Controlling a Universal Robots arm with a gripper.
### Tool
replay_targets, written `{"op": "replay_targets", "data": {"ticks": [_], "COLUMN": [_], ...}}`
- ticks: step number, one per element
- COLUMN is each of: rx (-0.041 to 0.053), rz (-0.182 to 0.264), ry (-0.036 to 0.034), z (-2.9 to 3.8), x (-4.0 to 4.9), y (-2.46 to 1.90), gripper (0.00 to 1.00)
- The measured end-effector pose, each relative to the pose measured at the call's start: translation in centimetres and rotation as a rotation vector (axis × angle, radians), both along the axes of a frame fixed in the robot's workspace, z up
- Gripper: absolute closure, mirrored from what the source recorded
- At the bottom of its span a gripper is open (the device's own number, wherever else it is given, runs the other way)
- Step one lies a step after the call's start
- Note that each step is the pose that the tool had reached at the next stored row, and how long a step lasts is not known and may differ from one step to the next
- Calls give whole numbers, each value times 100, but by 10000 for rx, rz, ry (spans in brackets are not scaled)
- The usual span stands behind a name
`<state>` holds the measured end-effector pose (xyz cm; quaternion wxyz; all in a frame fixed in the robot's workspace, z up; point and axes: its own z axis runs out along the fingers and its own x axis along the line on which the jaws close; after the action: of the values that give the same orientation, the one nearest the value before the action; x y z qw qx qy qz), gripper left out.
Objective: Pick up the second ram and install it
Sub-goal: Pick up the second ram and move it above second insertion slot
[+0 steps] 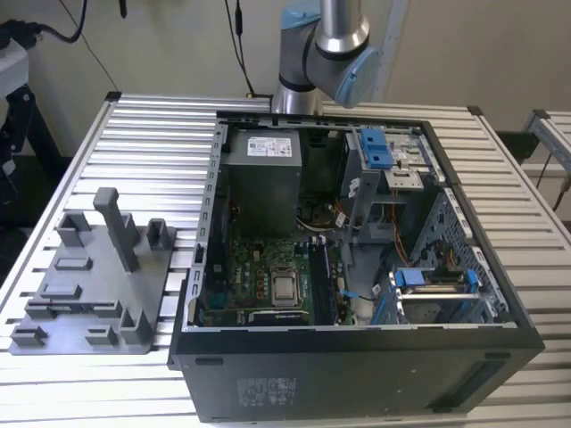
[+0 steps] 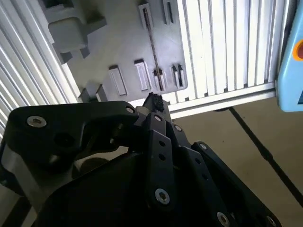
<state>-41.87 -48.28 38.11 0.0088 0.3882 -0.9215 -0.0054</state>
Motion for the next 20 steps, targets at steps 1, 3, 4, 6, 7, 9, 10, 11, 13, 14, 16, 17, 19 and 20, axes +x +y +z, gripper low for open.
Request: {"op": "replay_targets", "data": {"ticks": [1, 3, 4, 6, 7, 9, 10, 11, 13, 14, 16, 17, 19, 20], "rx": [0, 0, 0, 0, 0, 0, 0, 0, 0, 0, 0, 0, 0, 0], "rz": [171, 526, 715, 1066, 1234, 1565, 1726, 1873, 2160, 2293, 2541, 2659, 2897, 3010], "ry": [0, 0, 0, 0, 0, 0, 0, 0, 0, 0, 0, 0, 0, 0], "z": [0, -1, -1, -2, -2, -2, -3, -3, -4, -4, -5, -5, -5, -6], "x": [0, 0, 0, 0, 0, 0, 0, 0, 0, 0, 0, 0, 0, 0], "y": [0, 0, 0, 0, 0, 0, 0, 0, 0, 0, 0, 0, 0, 0], "gripper": [89, 89, 89, 89, 89, 89, 89, 89, 89, 89, 89, 89, 89, 89]}}
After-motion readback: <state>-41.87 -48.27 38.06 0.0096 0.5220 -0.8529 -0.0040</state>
